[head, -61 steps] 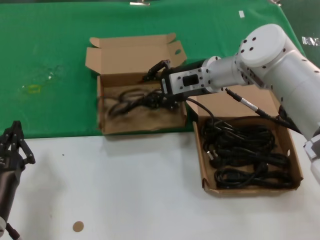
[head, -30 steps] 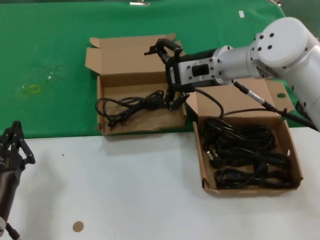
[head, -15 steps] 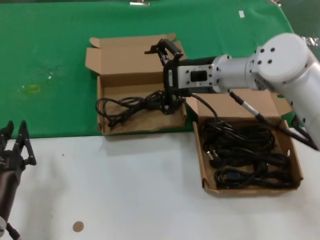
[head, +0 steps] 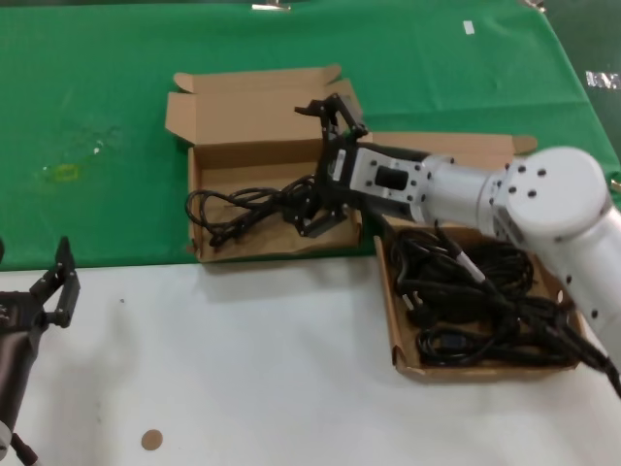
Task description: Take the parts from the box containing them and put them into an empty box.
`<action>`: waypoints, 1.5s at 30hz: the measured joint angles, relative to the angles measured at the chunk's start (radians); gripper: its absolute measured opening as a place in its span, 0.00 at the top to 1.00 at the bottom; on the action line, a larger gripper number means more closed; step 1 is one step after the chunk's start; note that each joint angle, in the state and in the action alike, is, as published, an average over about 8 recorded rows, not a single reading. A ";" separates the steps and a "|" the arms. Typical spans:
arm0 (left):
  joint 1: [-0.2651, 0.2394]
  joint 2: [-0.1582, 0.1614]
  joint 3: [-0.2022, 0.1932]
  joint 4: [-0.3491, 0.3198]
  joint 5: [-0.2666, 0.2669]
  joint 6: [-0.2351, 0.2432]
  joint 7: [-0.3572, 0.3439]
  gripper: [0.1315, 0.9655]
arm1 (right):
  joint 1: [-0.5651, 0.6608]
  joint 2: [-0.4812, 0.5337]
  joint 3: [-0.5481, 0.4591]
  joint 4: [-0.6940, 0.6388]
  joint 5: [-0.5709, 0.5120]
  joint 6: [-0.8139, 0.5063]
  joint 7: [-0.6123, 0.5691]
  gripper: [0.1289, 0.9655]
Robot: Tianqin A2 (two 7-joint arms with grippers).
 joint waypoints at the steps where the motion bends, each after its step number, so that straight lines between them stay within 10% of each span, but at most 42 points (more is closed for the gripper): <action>1: 0.000 0.000 0.000 0.000 0.000 0.000 0.000 0.71 | -0.015 0.000 0.007 0.011 0.006 0.011 0.006 0.00; 28: 0.000 0.000 0.000 0.000 0.000 0.000 0.001 0.07 | -0.425 0.010 0.202 0.307 0.170 0.324 0.181 0.00; 45: 0.000 0.000 0.000 0.000 0.000 0.000 0.000 0.00 | -0.684 0.016 0.326 0.495 0.274 0.522 0.291 0.00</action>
